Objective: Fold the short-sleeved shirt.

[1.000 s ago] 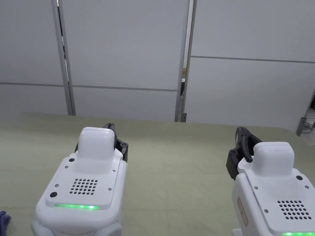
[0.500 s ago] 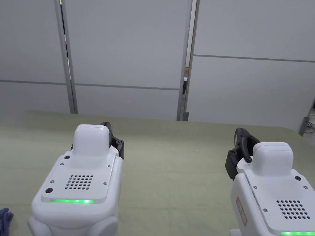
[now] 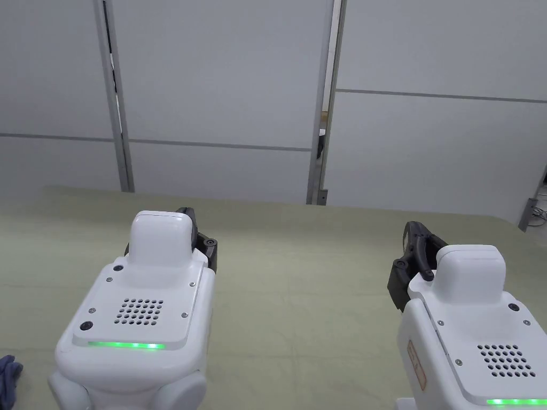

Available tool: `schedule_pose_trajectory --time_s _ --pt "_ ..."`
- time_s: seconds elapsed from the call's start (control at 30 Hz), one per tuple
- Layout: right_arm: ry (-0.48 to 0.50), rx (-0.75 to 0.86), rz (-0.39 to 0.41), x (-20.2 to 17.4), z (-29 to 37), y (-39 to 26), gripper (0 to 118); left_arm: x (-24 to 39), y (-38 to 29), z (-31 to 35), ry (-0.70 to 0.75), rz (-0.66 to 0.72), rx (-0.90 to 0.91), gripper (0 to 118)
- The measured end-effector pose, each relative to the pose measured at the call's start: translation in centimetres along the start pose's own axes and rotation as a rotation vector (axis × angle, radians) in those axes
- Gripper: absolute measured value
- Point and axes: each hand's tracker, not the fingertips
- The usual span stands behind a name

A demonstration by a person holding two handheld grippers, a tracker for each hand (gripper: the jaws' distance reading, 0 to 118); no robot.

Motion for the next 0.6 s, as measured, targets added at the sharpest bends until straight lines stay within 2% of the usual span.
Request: schedule_pose_trajectory --time_s 0.43,0.53,0.6 --pt "-0.008 0.021 -0.012 -0.08 0.57 -0.02 2 -0.34 -0.47 0.4 -0.007 0.015 0.016 3" --pt "-0.021 0.031 -0.026 0.18 0.55 -0.03 5 -0.49 -0.58 0.39 -0.008 0.016 0.022 14" --pt "-0.021 0.034 -0.034 0.4 0.54 0.01 17 -0.65 -0.63 0.36 -0.008 0.026 0.017 21"
